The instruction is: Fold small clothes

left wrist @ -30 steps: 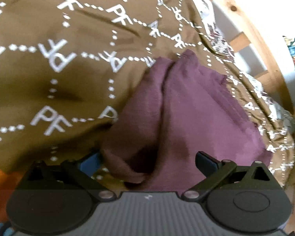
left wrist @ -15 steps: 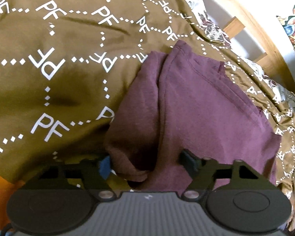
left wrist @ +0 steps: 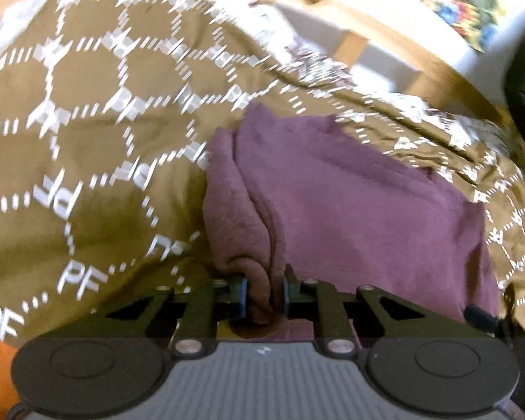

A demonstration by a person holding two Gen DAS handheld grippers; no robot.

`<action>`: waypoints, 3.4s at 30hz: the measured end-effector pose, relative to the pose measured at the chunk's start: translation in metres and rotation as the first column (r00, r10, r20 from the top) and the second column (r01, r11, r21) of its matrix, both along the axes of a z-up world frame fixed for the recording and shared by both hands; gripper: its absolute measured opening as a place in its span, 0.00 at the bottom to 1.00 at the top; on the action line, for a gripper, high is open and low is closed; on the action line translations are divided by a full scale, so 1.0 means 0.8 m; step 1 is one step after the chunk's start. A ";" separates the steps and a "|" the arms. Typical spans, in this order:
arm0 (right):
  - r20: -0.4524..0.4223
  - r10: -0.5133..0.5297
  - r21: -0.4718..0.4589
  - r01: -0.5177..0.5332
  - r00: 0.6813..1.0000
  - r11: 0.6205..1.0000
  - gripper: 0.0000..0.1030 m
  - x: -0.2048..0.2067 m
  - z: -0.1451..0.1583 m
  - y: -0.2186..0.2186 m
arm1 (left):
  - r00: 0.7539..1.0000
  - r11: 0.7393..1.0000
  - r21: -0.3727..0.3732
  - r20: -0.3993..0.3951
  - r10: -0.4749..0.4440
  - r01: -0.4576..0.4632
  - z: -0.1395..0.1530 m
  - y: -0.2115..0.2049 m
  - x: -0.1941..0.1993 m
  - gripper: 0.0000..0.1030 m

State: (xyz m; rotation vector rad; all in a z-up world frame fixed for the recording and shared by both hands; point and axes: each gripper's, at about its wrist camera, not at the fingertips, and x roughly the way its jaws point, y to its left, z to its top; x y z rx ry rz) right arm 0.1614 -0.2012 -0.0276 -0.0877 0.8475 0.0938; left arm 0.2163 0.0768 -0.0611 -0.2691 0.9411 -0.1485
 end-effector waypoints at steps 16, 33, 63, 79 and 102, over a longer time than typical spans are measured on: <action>0.149 -0.306 0.198 0.275 0.940 0.941 0.99 -0.022 0.082 -0.148 | 0.920 0.935 0.162 0.187 -0.343 0.316 0.095 -0.203 -0.027 0.17; 0.167 -0.497 0.331 0.426 0.851 0.842 0.99 -0.032 0.090 -0.246 | 0.854 0.878 0.137 0.206 -0.478 0.458 0.064 -0.239 -0.082 0.89; -0.089 -0.222 0.692 0.221 0.971 0.687 0.73 0.044 0.001 -0.149 | 0.813 0.854 0.356 0.312 -0.491 0.379 0.009 -0.198 -0.106 0.91; 0.124 -0.205 0.579 0.097 0.971 0.810 0.06 0.038 0.043 -0.141 | 0.771 0.842 0.344 0.357 -0.527 0.416 0.029 -0.226 -0.116 0.19; 0.169 -0.299 0.223 0.259 0.939 0.940 0.11 0.009 0.049 -0.188 | 0.844 0.896 -0.028 0.347 -0.408 0.444 0.057 -0.193 -0.098 0.91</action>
